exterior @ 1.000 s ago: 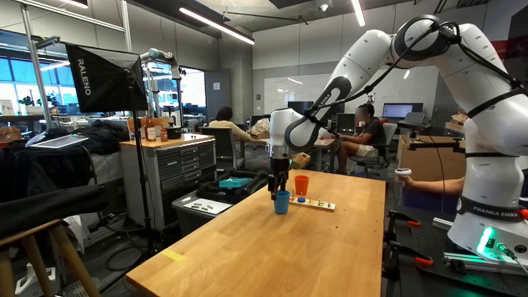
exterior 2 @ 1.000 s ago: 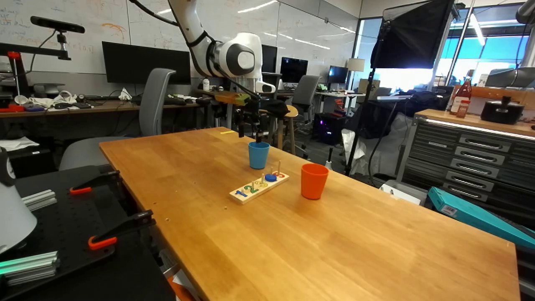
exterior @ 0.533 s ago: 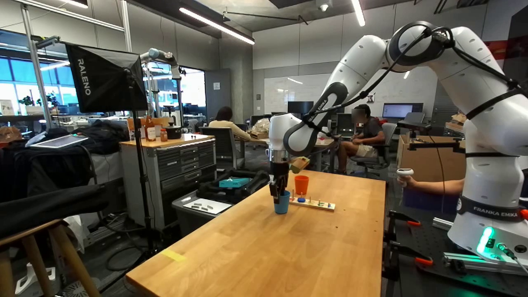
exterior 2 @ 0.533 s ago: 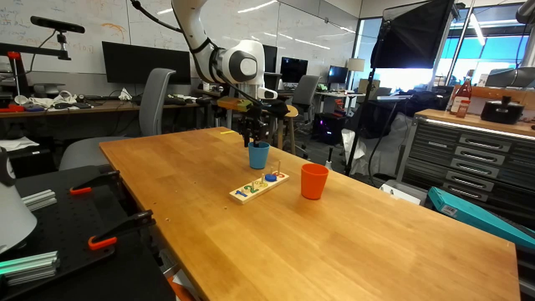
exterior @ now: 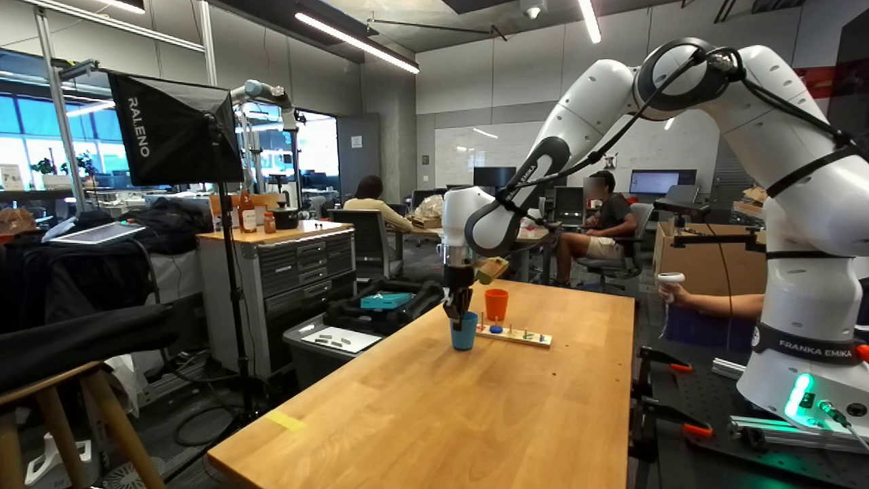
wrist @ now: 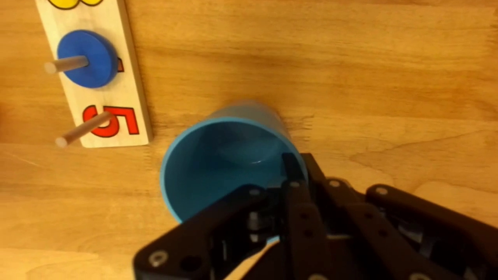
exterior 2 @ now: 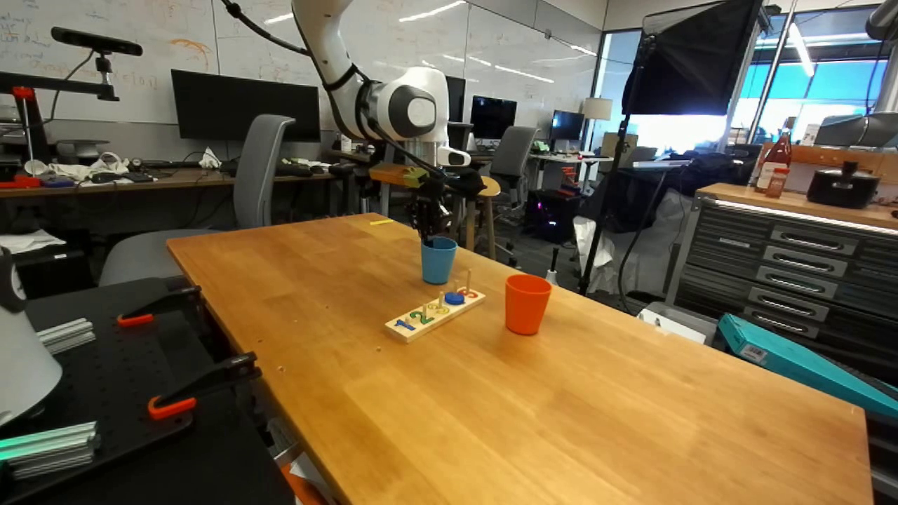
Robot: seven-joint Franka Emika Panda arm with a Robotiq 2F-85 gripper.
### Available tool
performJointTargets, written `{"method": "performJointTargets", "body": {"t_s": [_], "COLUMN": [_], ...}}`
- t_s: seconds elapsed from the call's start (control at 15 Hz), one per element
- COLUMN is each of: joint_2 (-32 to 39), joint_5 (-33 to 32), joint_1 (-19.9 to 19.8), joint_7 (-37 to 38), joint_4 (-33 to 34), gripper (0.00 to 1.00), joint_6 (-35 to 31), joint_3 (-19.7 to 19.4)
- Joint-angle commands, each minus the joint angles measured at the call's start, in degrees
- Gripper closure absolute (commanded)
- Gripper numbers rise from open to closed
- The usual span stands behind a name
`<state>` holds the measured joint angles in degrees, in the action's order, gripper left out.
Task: Put the blue cup on top of the orange cup
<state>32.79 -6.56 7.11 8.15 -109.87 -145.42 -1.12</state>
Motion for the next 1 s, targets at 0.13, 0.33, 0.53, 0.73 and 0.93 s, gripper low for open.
{"method": "performJointTargets", "body": {"t_s": [0.13, 0.33, 0.53, 0.73, 0.93], "joint_2": [-0.8, -4.2, -7.4, -9.2, -9.6], "joint_5": [0.5, -0.1, -1.5, -2.0, -3.2], "joint_1": [0.0, 0.3, -0.1, -1.6, -3.0], "joint_7": [0.7, 1.4, 3.2, 5.1, 6.6], "joint_4": [5.0, 7.5, 8.9, 9.6, 9.6], "gripper": [0.99, 0.99, 0.99, 0.99, 0.99], "joint_6": [3.0, 5.2, 8.8, 11.7, 12.7], "joint_3": [-0.3, -0.9, -2.7, -5.1, -7.3]}}
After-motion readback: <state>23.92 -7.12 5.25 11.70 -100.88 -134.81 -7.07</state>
